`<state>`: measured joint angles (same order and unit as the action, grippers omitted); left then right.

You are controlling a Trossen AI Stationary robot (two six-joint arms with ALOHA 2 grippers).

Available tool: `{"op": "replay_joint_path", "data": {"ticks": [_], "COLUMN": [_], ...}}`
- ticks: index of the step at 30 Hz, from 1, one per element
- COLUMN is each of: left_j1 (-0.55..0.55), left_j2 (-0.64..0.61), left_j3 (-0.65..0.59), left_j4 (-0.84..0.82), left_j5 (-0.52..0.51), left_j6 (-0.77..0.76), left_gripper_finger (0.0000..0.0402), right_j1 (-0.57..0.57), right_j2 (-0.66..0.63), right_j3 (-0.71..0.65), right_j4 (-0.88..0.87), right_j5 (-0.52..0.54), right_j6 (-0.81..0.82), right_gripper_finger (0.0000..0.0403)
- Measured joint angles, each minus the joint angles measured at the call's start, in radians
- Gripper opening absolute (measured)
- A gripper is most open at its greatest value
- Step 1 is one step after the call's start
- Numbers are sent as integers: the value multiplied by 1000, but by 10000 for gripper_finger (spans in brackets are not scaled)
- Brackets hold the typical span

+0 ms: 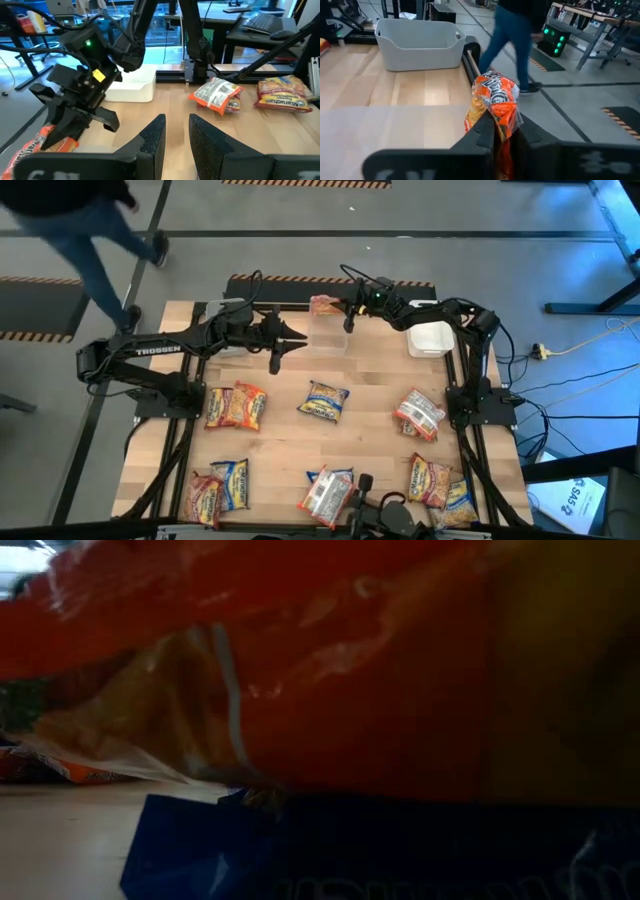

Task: Sort Maruchan noodles
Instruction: Put the top center orange noodle into the transparent bin

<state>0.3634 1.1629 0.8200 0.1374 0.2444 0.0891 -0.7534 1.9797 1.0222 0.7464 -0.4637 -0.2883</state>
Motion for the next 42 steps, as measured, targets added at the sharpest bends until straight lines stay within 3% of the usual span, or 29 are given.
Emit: {"op": "replay_joint_path", "data": {"ticks": [7,25,36,42], "left_j1": [0,0,0,0], "left_j2": [0,0,0,0], "left_j3": [0,0,0,0], "left_j4": [0,-1,0,3], "left_j5": [0,0,0,0], "left_j6": [0,1,0,0], "left_gripper_finger": [79,79,79,79], "right_j1": [0,1,0,0], "right_j2": [0,-9,-65,-66], "right_j3": [9,47,48,48], "right_j4": [-31,-209,-331,-306], "right_j5": [64,77,118,237], "right_j6": [23,32,19,-97], "right_gripper_finger": [32,153,166,166]}}
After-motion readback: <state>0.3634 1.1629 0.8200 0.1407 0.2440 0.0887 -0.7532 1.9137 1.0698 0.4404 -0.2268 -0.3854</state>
